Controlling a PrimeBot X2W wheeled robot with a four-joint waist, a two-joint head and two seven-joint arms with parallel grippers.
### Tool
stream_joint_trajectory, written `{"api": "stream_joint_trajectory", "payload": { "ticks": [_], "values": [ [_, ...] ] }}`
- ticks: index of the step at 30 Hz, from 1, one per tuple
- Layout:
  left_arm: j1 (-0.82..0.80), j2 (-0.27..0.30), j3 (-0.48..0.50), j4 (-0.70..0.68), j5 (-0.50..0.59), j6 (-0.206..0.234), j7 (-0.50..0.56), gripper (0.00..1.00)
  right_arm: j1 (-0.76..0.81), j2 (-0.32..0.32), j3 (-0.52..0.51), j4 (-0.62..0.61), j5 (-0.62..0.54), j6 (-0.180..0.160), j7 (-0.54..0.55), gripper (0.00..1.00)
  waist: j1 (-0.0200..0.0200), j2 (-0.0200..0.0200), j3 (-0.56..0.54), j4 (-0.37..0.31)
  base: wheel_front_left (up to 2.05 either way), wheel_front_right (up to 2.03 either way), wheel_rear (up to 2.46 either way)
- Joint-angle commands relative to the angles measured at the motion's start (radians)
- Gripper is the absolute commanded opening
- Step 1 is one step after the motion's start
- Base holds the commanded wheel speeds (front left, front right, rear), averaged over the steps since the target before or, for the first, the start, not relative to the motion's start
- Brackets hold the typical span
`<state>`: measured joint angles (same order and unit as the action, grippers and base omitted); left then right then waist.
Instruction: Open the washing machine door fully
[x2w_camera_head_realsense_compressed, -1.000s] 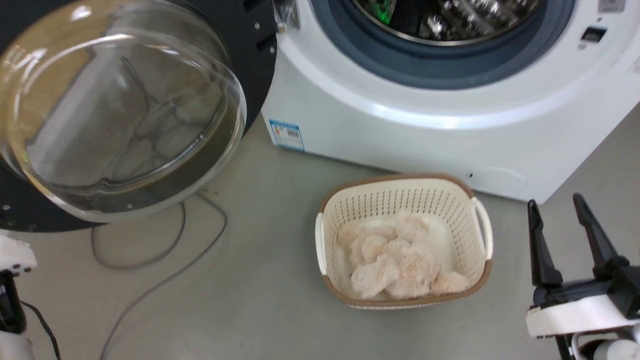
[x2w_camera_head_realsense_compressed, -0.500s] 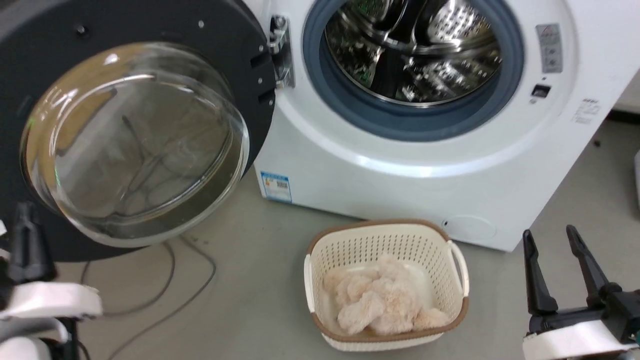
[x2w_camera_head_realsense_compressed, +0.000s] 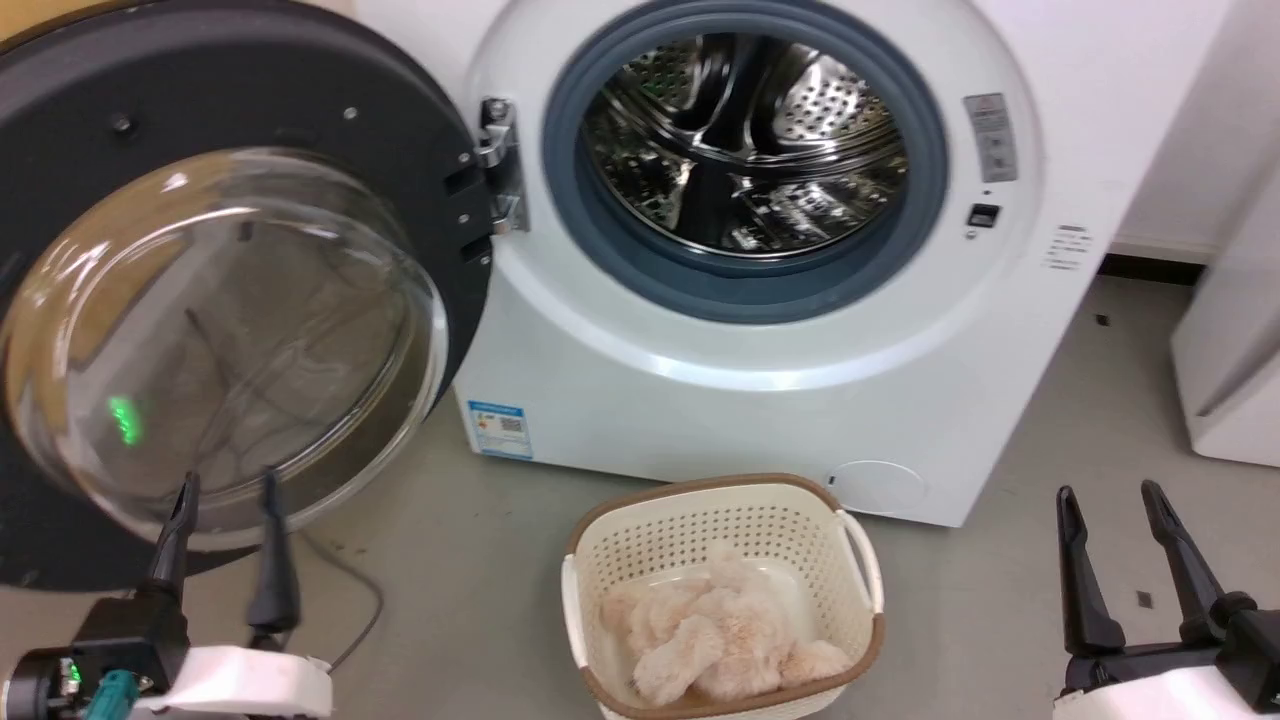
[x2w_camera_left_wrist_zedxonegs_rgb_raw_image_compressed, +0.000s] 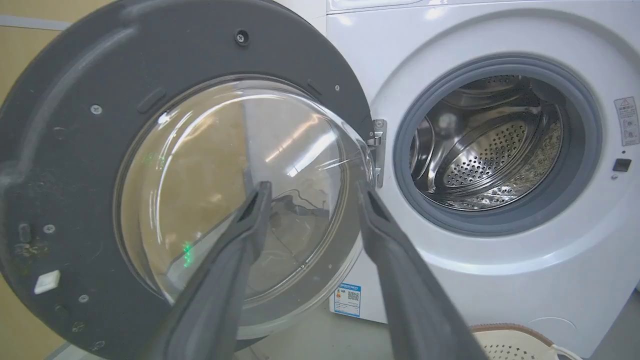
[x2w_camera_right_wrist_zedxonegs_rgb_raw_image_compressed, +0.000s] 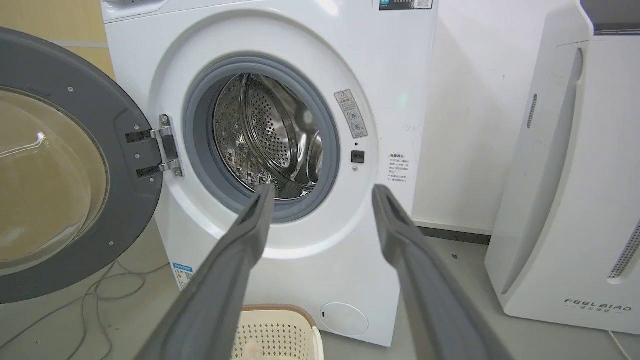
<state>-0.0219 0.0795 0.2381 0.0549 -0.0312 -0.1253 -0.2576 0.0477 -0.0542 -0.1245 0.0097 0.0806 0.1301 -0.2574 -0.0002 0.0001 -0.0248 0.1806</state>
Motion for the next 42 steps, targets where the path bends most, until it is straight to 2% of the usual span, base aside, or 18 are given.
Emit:
{"api": "stream_joint_trajectory", "payload": {
  "ticks": [1, 15, 28, 29, 42],
  "values": [
    [0.019, -0.005, -0.007, -0.010, -0.008, -0.001, -0.004, 1.00, 0.015, 0.004, -0.003, -0.002, 0.003, 0.001, -0.004, 1.00, 0.0002, -0.0001, -0.008, -0.018, 0.00, 0.00, 0.00],
    [0.095, -0.025, -0.099, -0.040, -0.004, 0.019, -0.004, 1.00, 0.023, 0.004, 0.014, -0.005, 0.007, 0.001, -0.004, 1.00, 0.0002, -0.0001, -0.024, -0.129, 0.00, 0.00, 0.00],
    [0.124, -0.028, -0.143, -0.029, -0.028, 0.042, -0.004, 1.00, 0.047, 0.004, 0.040, 0.006, 0.015, 0.001, -0.004, 1.00, 0.0002, -0.0001, -0.021, -0.178, 0.00, 0.00, 0.00],
    [0.109, -0.030, -0.145, -0.029, -0.026, 0.040, 0.000, 0.00, 0.031, 0.001, 0.038, 0.005, 0.009, 0.000, 0.000, 0.00, 0.0002, -0.0001, -0.021, -0.178, 0.00, 0.00, 0.00],
    [0.103, -0.030, -0.154, -0.030, -0.022, 0.044, 0.019, 0.00, 0.024, 0.001, 0.043, 0.004, 0.003, 0.000, 0.019, 0.00, 0.0002, -0.0001, -0.017, -0.179, 0.00, 0.00, 0.00]
  ]
}}
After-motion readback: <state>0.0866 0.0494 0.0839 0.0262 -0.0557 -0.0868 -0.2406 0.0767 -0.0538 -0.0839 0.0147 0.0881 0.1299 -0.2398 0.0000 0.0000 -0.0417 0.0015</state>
